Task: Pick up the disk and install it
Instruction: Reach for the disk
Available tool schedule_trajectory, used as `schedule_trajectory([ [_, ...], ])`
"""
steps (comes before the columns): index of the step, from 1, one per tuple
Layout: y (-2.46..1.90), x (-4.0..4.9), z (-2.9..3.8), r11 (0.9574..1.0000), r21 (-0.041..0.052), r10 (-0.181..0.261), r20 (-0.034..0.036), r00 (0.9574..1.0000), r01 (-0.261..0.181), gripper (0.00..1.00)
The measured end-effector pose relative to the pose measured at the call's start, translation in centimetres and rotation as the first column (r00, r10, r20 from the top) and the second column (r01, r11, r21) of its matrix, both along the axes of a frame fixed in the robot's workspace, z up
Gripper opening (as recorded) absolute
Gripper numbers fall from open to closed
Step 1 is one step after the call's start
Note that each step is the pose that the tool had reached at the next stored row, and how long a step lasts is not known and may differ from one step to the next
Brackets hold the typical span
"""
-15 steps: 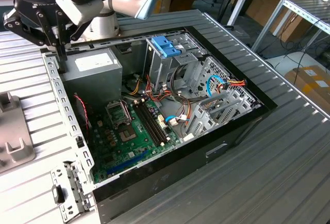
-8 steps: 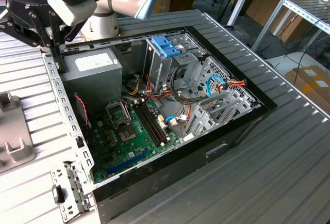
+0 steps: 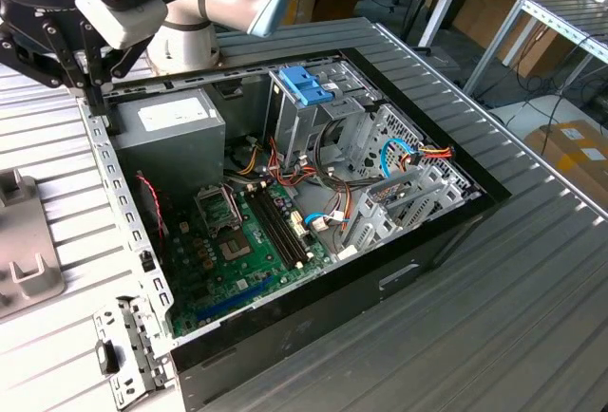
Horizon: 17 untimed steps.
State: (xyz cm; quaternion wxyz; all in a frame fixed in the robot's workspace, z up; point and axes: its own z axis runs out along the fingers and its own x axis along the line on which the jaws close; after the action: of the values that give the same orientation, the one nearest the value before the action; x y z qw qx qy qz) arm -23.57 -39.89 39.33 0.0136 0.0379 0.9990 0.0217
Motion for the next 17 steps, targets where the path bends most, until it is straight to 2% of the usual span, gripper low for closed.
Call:
schedule_trajectory([
  [3, 0.00, -0.71, 0.00, 1.0000, 0.0000, 0.000, 0.0000, 1.0000, 0.000, 0.10],
  [17, 0.00, -2.42, 0.00, 1.0000, 0.0000, 0.000, 0.0002, 1.0000, 0.000, 0.10],
])
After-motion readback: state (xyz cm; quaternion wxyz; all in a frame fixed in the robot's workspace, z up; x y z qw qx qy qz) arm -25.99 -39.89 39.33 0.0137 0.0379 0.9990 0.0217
